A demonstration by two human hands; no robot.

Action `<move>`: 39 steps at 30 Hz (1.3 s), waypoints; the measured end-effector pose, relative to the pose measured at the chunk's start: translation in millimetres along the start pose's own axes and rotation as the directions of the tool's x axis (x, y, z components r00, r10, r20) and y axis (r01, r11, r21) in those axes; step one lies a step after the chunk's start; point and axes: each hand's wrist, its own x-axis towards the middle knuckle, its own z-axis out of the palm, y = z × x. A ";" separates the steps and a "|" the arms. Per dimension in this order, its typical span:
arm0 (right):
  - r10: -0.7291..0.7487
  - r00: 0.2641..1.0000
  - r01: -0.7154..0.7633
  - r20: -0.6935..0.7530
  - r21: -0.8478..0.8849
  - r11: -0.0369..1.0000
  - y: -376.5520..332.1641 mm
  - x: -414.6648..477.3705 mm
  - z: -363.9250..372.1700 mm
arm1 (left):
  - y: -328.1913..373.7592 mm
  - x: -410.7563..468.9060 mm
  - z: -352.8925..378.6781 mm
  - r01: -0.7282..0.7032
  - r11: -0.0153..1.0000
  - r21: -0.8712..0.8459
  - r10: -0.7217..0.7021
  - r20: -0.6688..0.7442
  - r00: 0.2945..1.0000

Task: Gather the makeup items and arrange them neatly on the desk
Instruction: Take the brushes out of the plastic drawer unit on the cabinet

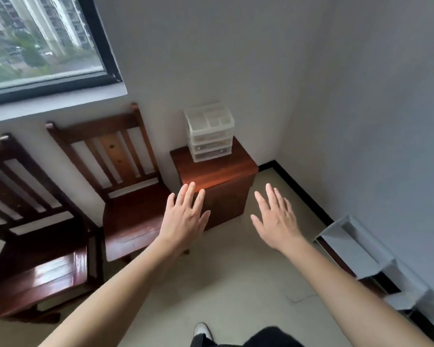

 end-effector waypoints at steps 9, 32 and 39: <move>-0.081 0.990 0.073 0.115 0.074 0.995 29.6 205.1 55.8 | -42.0 183.2 74.2 0.020 0.999 0.029 -0.022 0.081 0.996; -0.019 0.534 -0.846 0.845 0.534 0.000 2.7 536.7 187.8 | -122.2 439.3 205.2 0.311 0.950 0.041 -0.308 0.300 0.903; 0.050 0.366 -0.738 0.929 0.322 -0.593 -14.0 564.3 201.3 | -146.9 441.2 205.1 0.155 0.988 0.019 -0.153 0.307 0.939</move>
